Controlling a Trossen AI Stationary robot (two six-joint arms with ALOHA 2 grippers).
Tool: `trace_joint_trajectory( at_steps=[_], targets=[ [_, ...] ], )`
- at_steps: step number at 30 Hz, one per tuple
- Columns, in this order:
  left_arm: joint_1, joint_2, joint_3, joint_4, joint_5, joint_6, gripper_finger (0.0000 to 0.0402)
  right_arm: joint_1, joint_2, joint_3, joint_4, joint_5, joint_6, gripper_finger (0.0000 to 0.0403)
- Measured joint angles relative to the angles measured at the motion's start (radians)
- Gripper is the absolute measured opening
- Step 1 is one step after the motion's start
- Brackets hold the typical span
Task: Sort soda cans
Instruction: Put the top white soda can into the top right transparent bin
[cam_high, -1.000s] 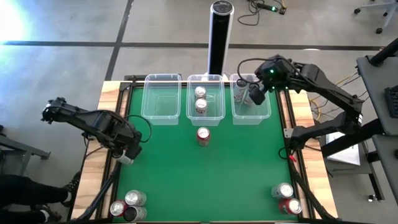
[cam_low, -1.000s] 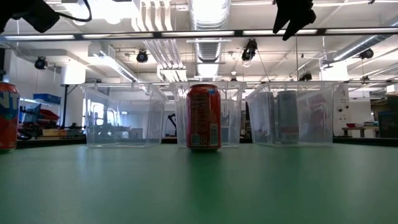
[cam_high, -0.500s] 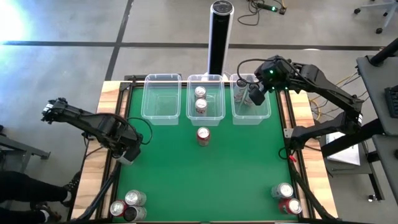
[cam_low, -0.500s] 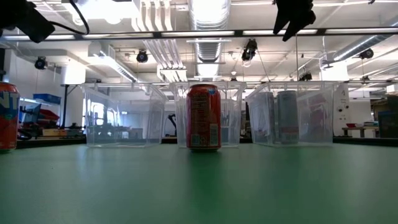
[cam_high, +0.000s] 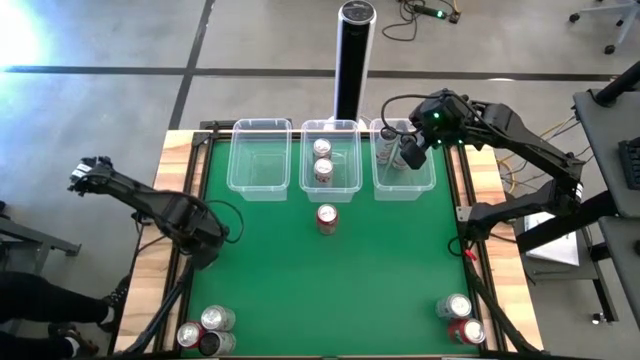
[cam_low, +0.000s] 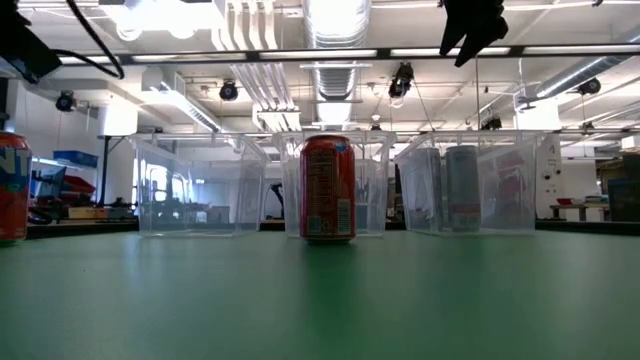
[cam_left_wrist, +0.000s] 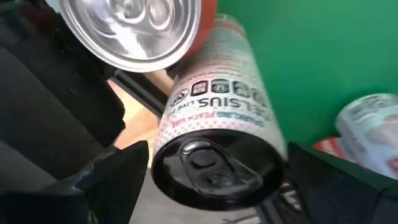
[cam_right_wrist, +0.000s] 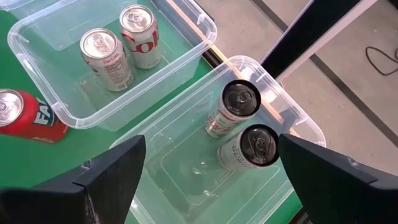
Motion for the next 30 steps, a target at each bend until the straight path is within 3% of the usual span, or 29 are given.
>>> trace_joint_trajectory(
  at_steps=[5,10,17,19,25,30],
  targets=[
    [-0.008,0.002,-0.006,0.026,-0.076,-0.026,0.0366,0.0,0.0,0.0,0.0,0.0,-0.002,0.0361],
    [-0.008,0.007,-0.007,0.035,-0.068,-0.029,0.0353,0.0,0.0,0.0,0.0,0.0,-0.003,0.0361],
    [-0.01,0.041,0.001,0.037,-0.02,-0.042,0.0235,0.0,-0.001,0.0,0.0,0.002,-0.015,0.0361],
    [-0.01,0.058,0.022,0.043,-0.026,-0.067,0.0232,0.0,-0.002,0.0,0.0,0.002,-0.018,0.0361],
    [-0.01,0.122,0.214,0.122,-0.074,-0.141,0.0232,0.016,-0.002,0.0,0.002,0.0,-0.014,0.0361],
    [0.0,0.241,0.442,0.182,-0.311,-0.118,0.0232,0.062,-0.003,0.0,0.056,0.001,-0.07,0.0361]
  ],
)
